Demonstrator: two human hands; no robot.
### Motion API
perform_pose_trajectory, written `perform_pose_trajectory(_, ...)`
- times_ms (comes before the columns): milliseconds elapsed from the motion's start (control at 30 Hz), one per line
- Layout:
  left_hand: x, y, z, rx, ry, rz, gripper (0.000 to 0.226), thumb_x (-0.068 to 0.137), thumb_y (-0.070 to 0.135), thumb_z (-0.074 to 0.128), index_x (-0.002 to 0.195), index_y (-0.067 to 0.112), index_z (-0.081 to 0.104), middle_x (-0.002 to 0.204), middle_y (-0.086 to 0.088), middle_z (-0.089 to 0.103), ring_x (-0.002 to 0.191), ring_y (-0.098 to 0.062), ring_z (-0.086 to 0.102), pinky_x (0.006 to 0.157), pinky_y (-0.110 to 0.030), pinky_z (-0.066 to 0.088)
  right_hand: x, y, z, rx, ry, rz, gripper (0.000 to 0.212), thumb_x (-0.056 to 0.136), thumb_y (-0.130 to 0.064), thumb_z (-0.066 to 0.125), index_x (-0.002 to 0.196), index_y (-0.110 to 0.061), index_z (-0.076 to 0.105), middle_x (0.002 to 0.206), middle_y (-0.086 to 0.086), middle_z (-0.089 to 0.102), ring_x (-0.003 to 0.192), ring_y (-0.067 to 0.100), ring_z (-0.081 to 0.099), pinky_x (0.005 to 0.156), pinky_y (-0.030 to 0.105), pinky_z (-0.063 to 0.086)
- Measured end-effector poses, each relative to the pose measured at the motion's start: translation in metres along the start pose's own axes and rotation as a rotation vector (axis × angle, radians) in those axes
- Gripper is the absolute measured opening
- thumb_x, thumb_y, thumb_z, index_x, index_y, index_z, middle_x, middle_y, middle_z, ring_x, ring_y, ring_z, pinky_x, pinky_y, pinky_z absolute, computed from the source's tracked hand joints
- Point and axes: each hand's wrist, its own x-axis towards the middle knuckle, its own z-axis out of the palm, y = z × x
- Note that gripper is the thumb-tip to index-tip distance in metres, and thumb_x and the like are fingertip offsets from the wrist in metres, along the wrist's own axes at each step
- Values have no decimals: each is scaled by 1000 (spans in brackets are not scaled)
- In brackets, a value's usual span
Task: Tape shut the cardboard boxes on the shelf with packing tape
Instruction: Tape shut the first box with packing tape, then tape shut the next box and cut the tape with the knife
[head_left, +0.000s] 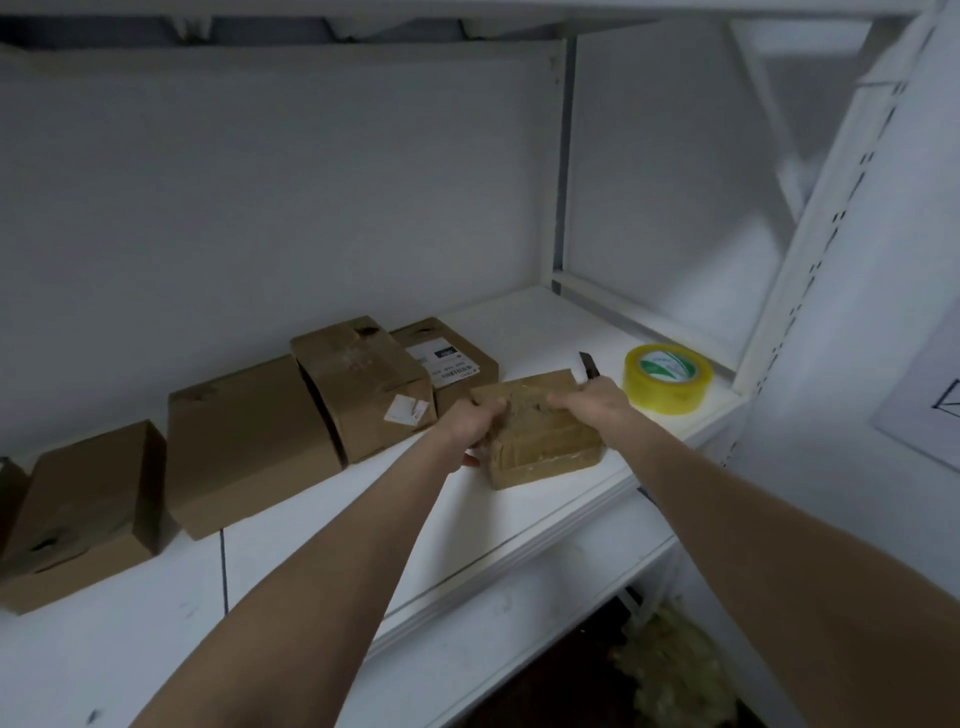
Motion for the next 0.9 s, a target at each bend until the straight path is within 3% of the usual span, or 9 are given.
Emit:
perform_pose_trajectory(200,-22,3,-28,-271,242,150,64,85,40,67,136,14,37,130,-6,53,114,-24,54,82,-36,48,-27,-24,13,314,10,-217,34,88,-13,68,121,-13,63,110,2,65,95,20,62,80,27,48)
perform_pose_trajectory(333,-57,-5,-70,-282,270,158,68,79,46,72,133,13,46,119,-9,62,96,-20,63,76,-31,52,-49,-41,36,431,-63,-346,31,84,-7,71,114,-16,65,107,0,66,104,22,64,94,33,51)
perform_pose_trajectory(400,-76,-13,-92,-335,338,181,61,80,42,73,127,11,50,111,-10,65,84,-19,66,64,-28,56,-65,-50,57,439,-78,-377,46,86,-13,72,129,-9,57,113,-3,58,108,16,59,97,26,45)
perform_pose_trajectory(467,-97,-22,-114,-399,435,190,52,82,40,71,119,13,47,106,-8,64,79,-17,65,55,-26,54,-82,-62,84,459,-74,-350,75,81,-31,77,143,-10,42,134,1,51,121,18,52,105,29,41)
perform_pose_trajectory(600,-134,-37,-160,-589,596,222,72,76,44,75,131,9,46,118,-11,62,100,-27,65,57,-28,56,-119,-92,135,503,-278,-224,123,58,-73,77,153,-19,21,154,3,34,139,28,37,112,46,36)
perform_pose_trajectory(667,-154,-49,-191,-658,682,241,70,77,44,74,131,9,45,119,-12,61,103,-28,64,58,-28,56,-146,-111,167,427,-501,-204,112,65,-70,74,153,-27,19,153,0,36,136,30,40,108,53,38)
perform_pose_trajectory(733,-172,-61,-222,-681,740,241,67,80,44,71,130,9,45,118,-13,61,103,-27,64,56,-26,54,-171,-130,202,378,-677,-235,86,70,-62,75,141,-33,36,141,-3,50,125,30,52,101,54,43)
perform_pose_trajectory(800,-188,-76,-259,-662,791,239,64,82,46,68,129,9,46,118,-14,61,104,-29,63,59,-26,53,-195,-151,242,408,-739,-266,60,76,-46,78,126,-33,47,126,-2,61,114,27,60,91,49,51)
perform_pose_trajectory(900,-214,-105,-328,-601,872,227,60,82,47,66,126,11,47,118,-13,62,106,-29,61,83,-37,53,-231,-183,307,447,-773,-297,58,80,-35,78,130,-27,49,121,4,65,102,26,65,74,39,57)
